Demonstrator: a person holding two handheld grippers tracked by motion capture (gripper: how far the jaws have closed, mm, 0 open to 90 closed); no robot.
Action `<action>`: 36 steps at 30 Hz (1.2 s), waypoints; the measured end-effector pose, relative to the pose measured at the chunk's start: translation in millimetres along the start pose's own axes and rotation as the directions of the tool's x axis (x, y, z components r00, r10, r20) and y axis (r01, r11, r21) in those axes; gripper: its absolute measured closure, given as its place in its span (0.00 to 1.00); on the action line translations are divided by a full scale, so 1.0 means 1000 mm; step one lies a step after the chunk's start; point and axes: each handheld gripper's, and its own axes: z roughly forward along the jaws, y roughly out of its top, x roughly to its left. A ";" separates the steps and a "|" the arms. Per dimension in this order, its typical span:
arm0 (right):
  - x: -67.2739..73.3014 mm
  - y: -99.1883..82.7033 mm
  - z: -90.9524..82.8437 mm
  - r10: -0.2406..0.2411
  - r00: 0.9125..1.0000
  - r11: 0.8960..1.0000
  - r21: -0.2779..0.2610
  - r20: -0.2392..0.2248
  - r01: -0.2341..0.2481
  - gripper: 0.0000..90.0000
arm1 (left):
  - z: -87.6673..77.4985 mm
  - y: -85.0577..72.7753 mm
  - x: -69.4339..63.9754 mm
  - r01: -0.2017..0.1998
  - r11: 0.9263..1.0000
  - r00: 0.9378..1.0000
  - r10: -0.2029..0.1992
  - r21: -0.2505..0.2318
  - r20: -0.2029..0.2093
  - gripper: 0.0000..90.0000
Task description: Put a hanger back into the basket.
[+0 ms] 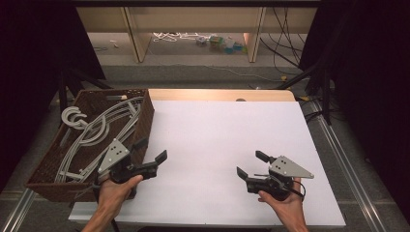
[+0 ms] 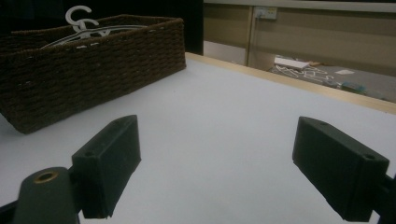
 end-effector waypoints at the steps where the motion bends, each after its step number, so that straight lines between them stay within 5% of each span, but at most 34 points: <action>1: 0.000 0.000 0.000 0.005 1.000 1.000 -0.005 0.005 -0.005 0.18 | 0.000 -0.002 -0.001 0.001 1.000 1.000 -0.001 0.006 0.000 0.18; 6: 0.000 -0.001 -0.001 0.009 1.000 1.000 -0.009 0.001 -0.009 0.18 | 0.001 -0.012 -0.007 0.007 1.000 1.000 -0.008 0.027 0.025 0.17; 15: 0.000 0.000 -0.007 0.009 1.000 1.000 -0.011 0.019 -0.009 0.18 | 0.004 -0.032 -0.014 -0.062 0.997 0.997 0.058 0.054 0.060 0.17; 19: -0.002 -0.002 -0.016 0.017 0.999 1.000 -0.010 0.037 -0.016 0.18 | 0.004 -0.042 -0.016 -0.043 0.996 0.997 0.038 0.081 0.068 0.17; 23: 0.003 -0.005 -0.022 0.020 0.999 1.000 -0.021 0.026 -0.019 0.18 | 0.000 -0.045 -0.019 -0.072 0.994 0.995 0.065 0.083 0.081 0.17; 36: 0.012 -0.013 -0.026 0.007 1.000 1.000 0.013 0.011 -0.007 0.18 | -0.013 -0.044 -0.011 -0.067 0.996 0.997 0.065 0.061 0.046 0.17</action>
